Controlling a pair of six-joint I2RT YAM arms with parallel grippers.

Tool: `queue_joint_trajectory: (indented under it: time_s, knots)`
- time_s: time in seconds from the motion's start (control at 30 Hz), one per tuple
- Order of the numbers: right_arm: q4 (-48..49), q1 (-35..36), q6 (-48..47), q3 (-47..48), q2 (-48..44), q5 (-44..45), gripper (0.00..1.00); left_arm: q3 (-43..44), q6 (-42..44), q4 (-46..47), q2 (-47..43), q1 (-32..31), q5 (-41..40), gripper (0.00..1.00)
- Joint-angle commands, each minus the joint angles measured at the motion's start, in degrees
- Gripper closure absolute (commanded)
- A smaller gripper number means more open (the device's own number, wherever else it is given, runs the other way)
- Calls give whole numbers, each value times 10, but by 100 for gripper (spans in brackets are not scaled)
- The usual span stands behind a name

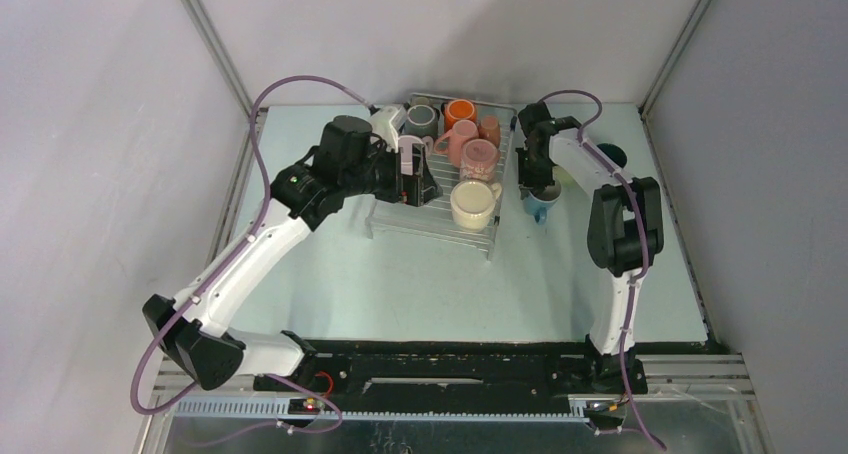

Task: Unload the cups from the dish rack
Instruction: Place the cup at the center of the board.

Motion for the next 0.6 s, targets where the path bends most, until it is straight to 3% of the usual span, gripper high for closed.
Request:
queue_joint_trajectory:
  time_s: [0.0,0.27,0.57]
  knots:
    - [-14,4,-13,32,8,4,100,37,-1,4,4,1,-8,0]
    - [-20,4,-19,45,17,-3,100,27,-6,4,-3,1,-13,0]
    - [-18,-2,-27,47,20,-18,82,21,-2,0,3,1,-21,0]
